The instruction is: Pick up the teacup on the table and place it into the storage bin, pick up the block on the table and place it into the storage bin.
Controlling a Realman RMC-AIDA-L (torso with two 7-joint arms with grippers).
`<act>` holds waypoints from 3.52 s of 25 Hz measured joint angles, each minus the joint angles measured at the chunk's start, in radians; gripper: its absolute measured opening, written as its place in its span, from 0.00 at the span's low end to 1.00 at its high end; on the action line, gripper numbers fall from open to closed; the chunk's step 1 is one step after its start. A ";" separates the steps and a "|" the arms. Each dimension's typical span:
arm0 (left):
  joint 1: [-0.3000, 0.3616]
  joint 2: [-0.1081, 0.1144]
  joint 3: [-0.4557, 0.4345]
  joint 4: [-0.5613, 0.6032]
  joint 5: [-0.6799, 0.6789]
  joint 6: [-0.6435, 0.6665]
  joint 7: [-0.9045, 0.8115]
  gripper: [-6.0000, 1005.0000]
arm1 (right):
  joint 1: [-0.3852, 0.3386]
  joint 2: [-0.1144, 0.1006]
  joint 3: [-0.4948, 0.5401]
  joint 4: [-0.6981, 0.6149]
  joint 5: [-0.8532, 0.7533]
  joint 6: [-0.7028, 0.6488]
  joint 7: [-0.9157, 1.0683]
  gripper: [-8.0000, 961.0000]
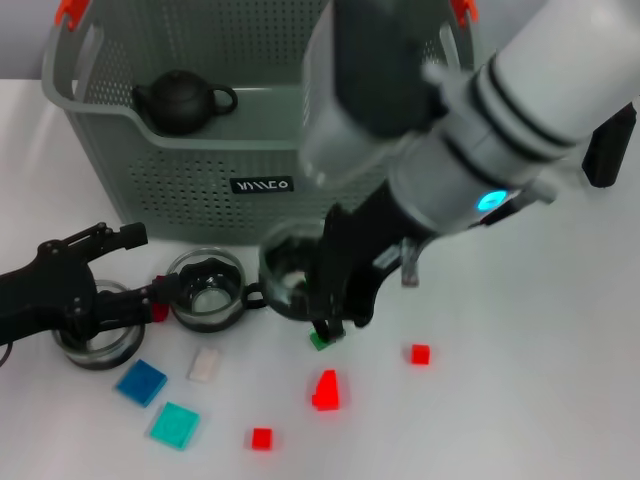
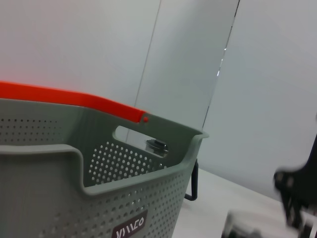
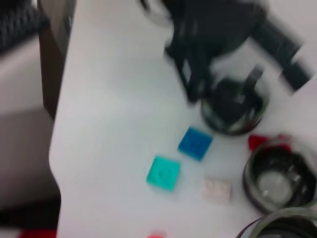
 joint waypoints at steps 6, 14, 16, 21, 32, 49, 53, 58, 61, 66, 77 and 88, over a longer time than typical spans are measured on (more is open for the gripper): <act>-0.008 -0.001 0.002 -0.002 0.000 -0.004 -0.003 0.91 | -0.046 -0.002 0.185 -0.162 0.029 -0.045 -0.016 0.07; -0.021 0.001 0.001 -0.007 0.000 -0.006 -0.005 0.91 | -0.005 -0.008 0.393 -0.089 0.009 0.254 -0.010 0.07; -0.026 0.001 0.002 -0.012 0.000 -0.007 -0.005 0.91 | 0.046 -0.013 0.409 0.005 -0.026 0.339 0.007 0.07; -0.031 -0.001 0.002 -0.016 0.000 -0.022 -0.005 0.91 | 0.204 -0.016 0.419 0.344 -0.117 0.517 -0.016 0.07; -0.034 -0.004 0.001 -0.032 -0.001 -0.033 -0.006 0.91 | 0.415 0.006 0.375 0.802 -0.226 0.833 0.019 0.07; -0.034 -0.004 0.000 -0.040 -0.001 -0.037 -0.001 0.91 | 0.405 0.005 0.347 0.919 -0.224 0.902 0.016 0.07; -0.034 -0.004 0.000 -0.040 -0.001 -0.039 -0.003 0.91 | 0.404 0.004 0.348 0.913 -0.228 0.874 0.013 0.07; -0.034 -0.005 0.000 -0.040 -0.001 -0.039 -0.002 0.91 | 0.408 0.001 0.347 0.912 -0.234 0.867 0.020 0.07; -0.034 -0.006 0.000 -0.040 -0.001 -0.040 -0.002 0.91 | 0.408 0.001 0.345 0.912 -0.235 0.867 0.020 0.15; -0.035 -0.006 0.000 -0.040 -0.003 -0.041 -0.002 0.91 | 0.409 -0.001 0.345 0.902 -0.236 0.861 0.021 0.33; -0.035 -0.004 0.000 -0.040 -0.011 -0.052 -0.006 0.91 | 0.247 -0.046 0.454 0.329 -0.193 0.366 0.046 0.61; -0.039 -0.003 0.000 -0.040 -0.011 -0.057 -0.017 0.91 | 0.118 -0.037 0.466 0.049 -0.123 -0.156 -0.096 0.72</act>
